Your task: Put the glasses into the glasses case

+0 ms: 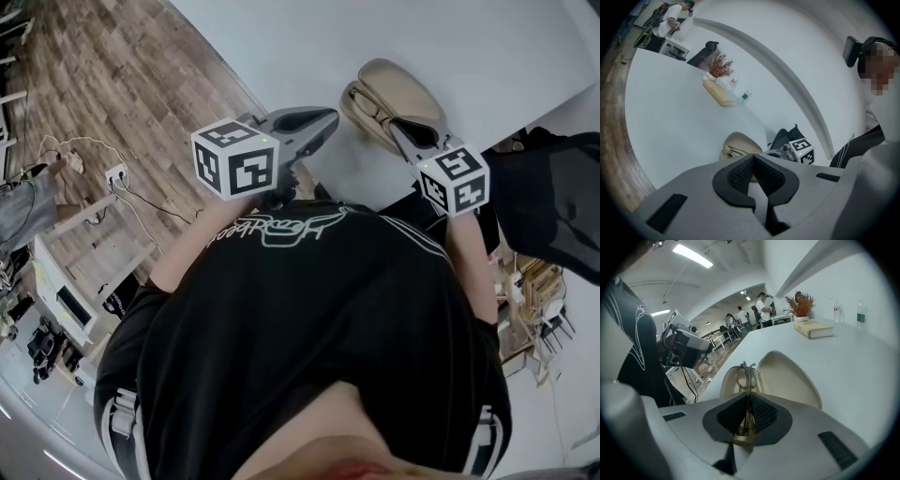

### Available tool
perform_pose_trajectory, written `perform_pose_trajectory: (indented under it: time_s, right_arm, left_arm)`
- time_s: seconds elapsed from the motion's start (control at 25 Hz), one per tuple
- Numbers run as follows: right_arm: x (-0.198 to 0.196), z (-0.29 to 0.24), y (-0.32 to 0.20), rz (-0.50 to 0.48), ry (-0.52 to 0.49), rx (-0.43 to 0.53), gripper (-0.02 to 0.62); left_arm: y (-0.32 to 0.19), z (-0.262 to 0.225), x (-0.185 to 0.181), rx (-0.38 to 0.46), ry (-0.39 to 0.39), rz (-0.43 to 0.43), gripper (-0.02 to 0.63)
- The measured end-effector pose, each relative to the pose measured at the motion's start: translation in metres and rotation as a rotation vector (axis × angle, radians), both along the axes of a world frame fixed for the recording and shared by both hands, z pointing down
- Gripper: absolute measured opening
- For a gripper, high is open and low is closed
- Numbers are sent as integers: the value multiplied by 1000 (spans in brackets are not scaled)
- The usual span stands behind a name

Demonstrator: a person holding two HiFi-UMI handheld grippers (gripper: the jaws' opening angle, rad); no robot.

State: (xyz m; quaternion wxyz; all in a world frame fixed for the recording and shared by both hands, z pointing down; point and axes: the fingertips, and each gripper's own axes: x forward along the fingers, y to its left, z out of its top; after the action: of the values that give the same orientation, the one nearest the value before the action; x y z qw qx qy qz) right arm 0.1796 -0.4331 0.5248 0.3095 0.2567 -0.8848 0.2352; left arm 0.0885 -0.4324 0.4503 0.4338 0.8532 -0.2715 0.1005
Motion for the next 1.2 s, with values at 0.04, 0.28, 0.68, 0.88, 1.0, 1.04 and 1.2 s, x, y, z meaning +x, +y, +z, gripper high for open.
perform_pose_trajectory:
  time_s: [0.04, 0.28, 0.68, 0.88, 1.0, 1.04, 1.2]
  right_arm:
    - [1, 1, 0, -1, 5, -3, 25]
    - [-2, 4, 1, -11, 28, 0, 25]
    - [5, 12, -1, -2, 40, -18, 26]
    - [2, 8, 0, 14, 46, -7, 26]
    - [2, 5, 0, 22, 49, 9, 61]
    - [2, 3, 0, 25, 46, 12, 80]
    - [3, -10, -2, 66, 33, 47, 108]
  left_arm:
    - [0, 1, 0, -3, 0, -2, 6]
    - [1, 4, -4, -11, -7, -3, 6]
    - [6, 10, -10, -11, -8, -31, 6]
    - [14, 8, -23, -6, -6, -46, 6]
    - [19, 5, -28, -2, -3, -50, 6]
    - [21, 5, -30, -1, -3, -51, 6]
    - [29, 0, -37, 5, -1, -45, 6]
